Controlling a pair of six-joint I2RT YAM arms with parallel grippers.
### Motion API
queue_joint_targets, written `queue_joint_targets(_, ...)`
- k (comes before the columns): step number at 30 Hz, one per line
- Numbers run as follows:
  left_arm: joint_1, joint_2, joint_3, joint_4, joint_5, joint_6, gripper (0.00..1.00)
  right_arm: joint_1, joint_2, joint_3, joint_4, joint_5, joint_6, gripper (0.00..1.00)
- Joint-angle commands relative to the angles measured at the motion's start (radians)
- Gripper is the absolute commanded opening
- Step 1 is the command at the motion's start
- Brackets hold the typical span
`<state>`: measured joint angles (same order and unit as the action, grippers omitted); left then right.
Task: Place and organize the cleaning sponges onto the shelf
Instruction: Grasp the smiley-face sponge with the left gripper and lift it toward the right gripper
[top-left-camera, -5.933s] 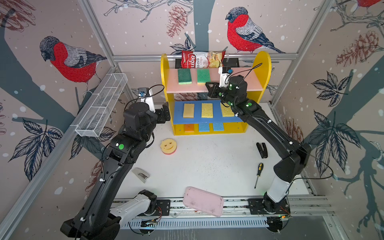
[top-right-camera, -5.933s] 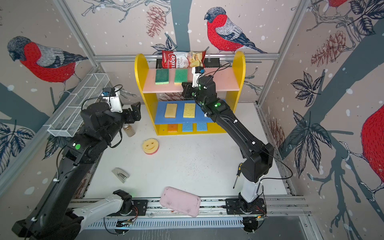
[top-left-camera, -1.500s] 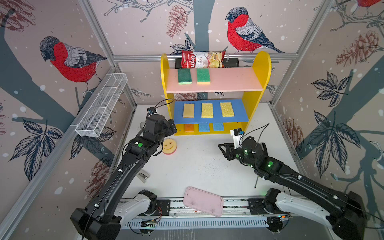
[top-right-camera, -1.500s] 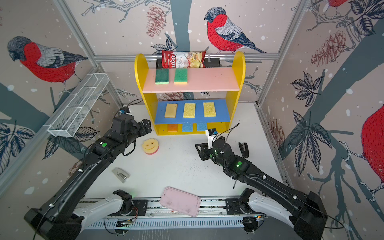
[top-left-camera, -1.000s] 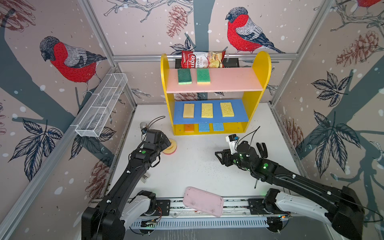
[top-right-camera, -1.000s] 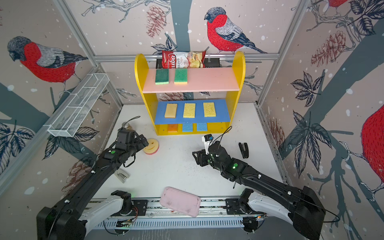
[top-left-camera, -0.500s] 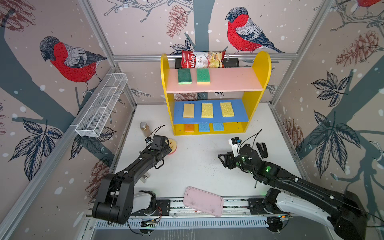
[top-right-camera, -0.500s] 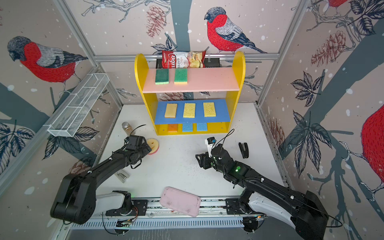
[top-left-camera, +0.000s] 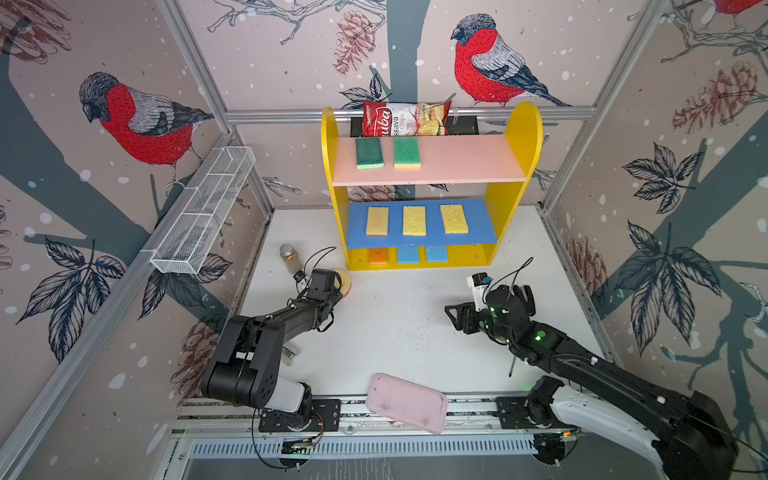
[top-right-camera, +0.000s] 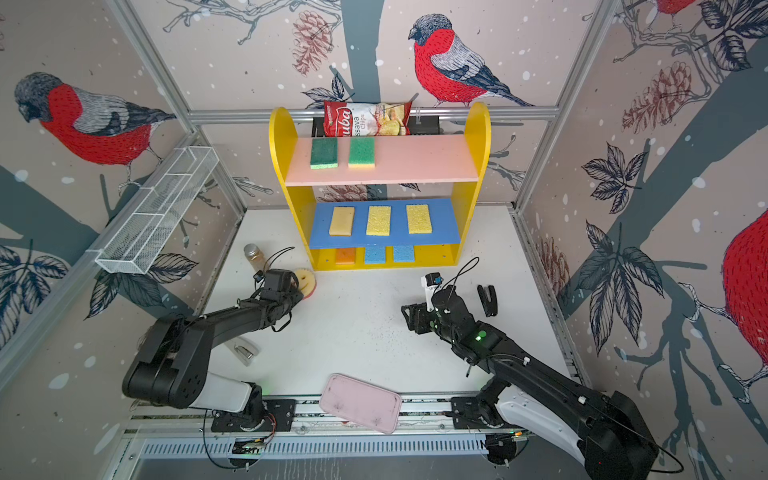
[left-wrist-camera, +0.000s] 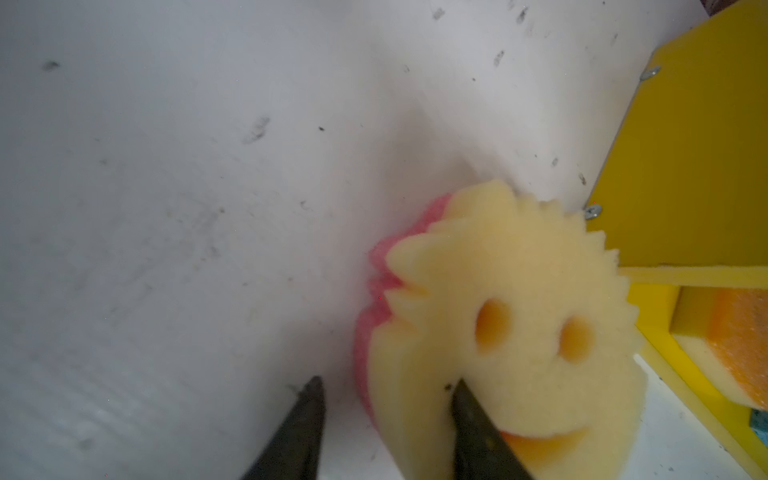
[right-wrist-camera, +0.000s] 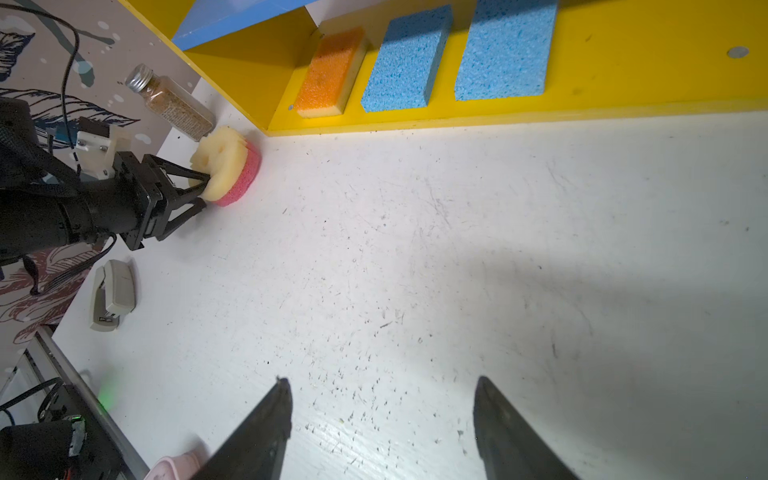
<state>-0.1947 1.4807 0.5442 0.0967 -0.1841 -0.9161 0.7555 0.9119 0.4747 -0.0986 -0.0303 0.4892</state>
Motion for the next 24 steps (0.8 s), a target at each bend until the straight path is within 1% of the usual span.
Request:
queue_joint_targets(1,0.001,0.011,-0.005,-0.181,0.041,0.025,0.36,-0.005,0.025,0.015,0.033,-0.034,-0.002,0.68)
queue_joint_targets(4,0.0,-0.009,0.008,-0.211,0.034,0.052,0.22,-0.005,0.063,0.044,0.03,-0.055,0.01,0.68)
queue_joint_targets(6,-0.001,-0.047,0.017,-0.234,0.034,0.081,0.13,-0.002,0.092,0.069,0.021,-0.065,0.018,0.68)
queue_joint_targets(8,-0.003,-0.102,0.027,-0.27,0.017,0.102,0.07,0.0,0.121,0.094,0.016,-0.068,0.025,0.68)
queue_joint_targets(11,-0.017,-0.21,0.048,-0.347,-0.03,0.15,0.01,0.006,0.162,0.142,0.004,-0.063,0.028,0.67)
queue_joint_targets(13,-0.029,-0.29,0.062,-0.399,-0.059,0.182,0.01,0.016,0.185,0.18,-0.006,-0.047,0.026,0.67)
queue_joint_targets(14,-0.029,-0.335,0.066,-0.421,-0.056,0.206,0.01,0.023,0.201,0.203,-0.011,-0.037,0.025,0.67)
queue_joint_targets(17,-0.032,-0.482,0.076,-0.464,-0.033,0.261,0.02,0.043,0.237,0.278,-0.035,-0.005,0.017,0.66)
queue_joint_targets(20,-0.036,-0.602,0.084,-0.476,-0.002,0.306,0.03,0.061,0.268,0.355,-0.056,0.004,0.01,0.67)
queue_joint_targets(22,-0.04,-0.652,0.086,-0.471,0.026,0.323,0.03,0.074,0.277,0.395,-0.051,-0.009,0.014,0.67)
queue_joint_targets(24,-0.051,-0.669,0.093,-0.477,0.052,0.33,0.03,0.093,0.284,0.423,-0.019,-0.044,0.02,0.68)
